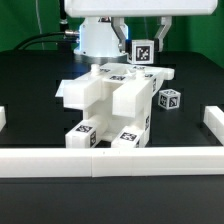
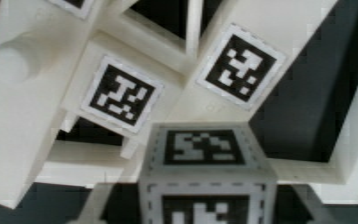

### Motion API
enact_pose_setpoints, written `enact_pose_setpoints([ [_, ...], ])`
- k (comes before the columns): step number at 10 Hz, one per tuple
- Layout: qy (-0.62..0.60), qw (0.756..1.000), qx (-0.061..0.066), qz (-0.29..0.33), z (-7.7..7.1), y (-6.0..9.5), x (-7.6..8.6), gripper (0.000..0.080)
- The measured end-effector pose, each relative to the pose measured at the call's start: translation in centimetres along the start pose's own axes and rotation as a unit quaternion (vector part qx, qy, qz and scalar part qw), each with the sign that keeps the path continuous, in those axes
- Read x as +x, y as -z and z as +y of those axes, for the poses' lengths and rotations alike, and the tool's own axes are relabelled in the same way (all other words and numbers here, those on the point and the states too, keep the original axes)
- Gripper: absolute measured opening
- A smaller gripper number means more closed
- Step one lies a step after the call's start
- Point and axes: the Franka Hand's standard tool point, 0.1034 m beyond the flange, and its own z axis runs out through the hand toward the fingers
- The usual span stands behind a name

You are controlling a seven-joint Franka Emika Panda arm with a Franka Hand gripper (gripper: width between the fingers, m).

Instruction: Assemble chair

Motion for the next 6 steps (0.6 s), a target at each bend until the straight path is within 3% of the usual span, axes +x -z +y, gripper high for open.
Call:
enact_pose_setpoints([
  [6,0.006,1.0,0.003,-0.02,0.35,-0.58,0.08,0.0284],
])
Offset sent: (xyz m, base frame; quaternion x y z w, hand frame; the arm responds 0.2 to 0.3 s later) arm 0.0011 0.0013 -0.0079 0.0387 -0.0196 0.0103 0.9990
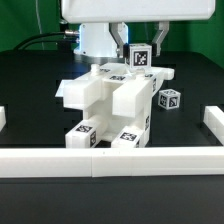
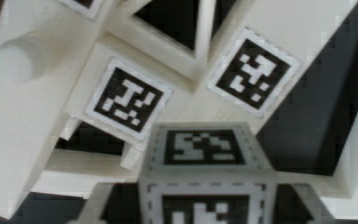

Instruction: Assemble chair

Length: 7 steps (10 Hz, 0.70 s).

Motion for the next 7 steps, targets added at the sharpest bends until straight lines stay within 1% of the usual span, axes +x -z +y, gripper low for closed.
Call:
enact_pose_setpoints([
  [7,-0.001,1.0,-0.001,-0.002,-0.26,-0.46,0.16,0.0284],
])
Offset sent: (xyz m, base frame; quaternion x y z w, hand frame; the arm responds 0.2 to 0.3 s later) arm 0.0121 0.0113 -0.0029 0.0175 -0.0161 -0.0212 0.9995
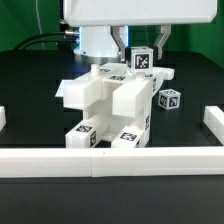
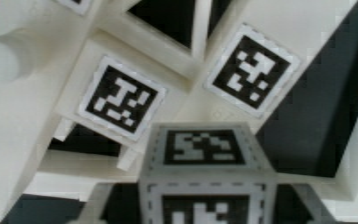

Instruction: Assemble chair

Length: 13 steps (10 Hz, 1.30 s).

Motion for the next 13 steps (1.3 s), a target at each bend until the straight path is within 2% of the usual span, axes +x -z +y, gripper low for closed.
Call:
enact_pose_setpoints([
  [3,-0.004,1.0,0.0,-0.001,-0.33,-0.32,-0.12,0.0284],
  [7,-0.008,1.0,0.002,-0.006,0.01,-0.28,-0.33,0.0284],
  [10,-0.005,1.0,-0.007,0.008,0.05,-0.9,-0.05,0.0284],
  [13,0.001,1.0,-0.009,0.013,0.22,-0.89,0.02,0.0284],
])
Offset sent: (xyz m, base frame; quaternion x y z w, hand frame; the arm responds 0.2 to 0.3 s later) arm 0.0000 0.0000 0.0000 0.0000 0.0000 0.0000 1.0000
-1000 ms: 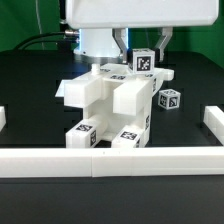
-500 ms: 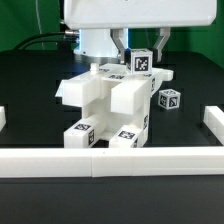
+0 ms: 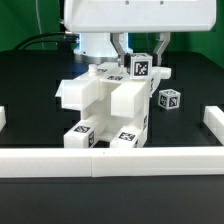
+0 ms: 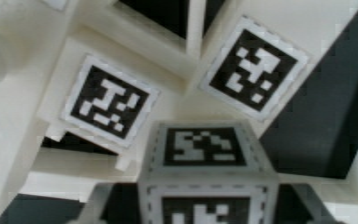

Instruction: Assemble chair

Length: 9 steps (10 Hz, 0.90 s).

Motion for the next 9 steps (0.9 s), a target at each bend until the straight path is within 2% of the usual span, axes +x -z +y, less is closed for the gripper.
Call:
enact_pose_setpoints([
  [5,0.0,1.0,0.0,0.0,0.0,0.0,0.0,0.0284],
  [9,-0.065,0.998,0.0,0.0,0.02,0.0,0.0,0.0284],
])
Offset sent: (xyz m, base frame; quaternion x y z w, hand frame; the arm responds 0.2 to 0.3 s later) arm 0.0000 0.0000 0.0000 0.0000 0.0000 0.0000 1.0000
